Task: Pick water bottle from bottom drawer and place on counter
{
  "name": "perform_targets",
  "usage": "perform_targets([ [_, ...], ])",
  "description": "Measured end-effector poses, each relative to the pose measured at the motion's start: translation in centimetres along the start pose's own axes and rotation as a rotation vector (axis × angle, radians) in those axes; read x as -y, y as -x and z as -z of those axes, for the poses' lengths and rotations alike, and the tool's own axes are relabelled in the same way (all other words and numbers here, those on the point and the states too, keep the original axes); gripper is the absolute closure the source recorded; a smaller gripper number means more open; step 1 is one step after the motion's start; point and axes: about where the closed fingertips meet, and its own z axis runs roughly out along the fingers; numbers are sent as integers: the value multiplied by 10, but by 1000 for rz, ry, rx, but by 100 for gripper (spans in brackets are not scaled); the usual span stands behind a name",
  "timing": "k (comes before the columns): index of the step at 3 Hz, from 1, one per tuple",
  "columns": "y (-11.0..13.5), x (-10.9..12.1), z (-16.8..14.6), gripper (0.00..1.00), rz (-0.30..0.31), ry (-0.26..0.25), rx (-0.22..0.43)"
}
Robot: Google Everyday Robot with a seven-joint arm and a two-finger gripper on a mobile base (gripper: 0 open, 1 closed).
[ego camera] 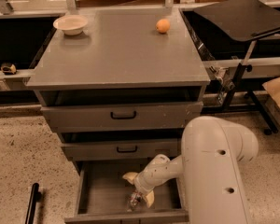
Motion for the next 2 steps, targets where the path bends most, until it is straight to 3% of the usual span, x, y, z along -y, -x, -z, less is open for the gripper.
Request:
perform_targets([
  [1, 0, -8, -40, 0, 5, 28, 53],
  [2, -13, -13, -67, 0, 93, 49, 53],
])
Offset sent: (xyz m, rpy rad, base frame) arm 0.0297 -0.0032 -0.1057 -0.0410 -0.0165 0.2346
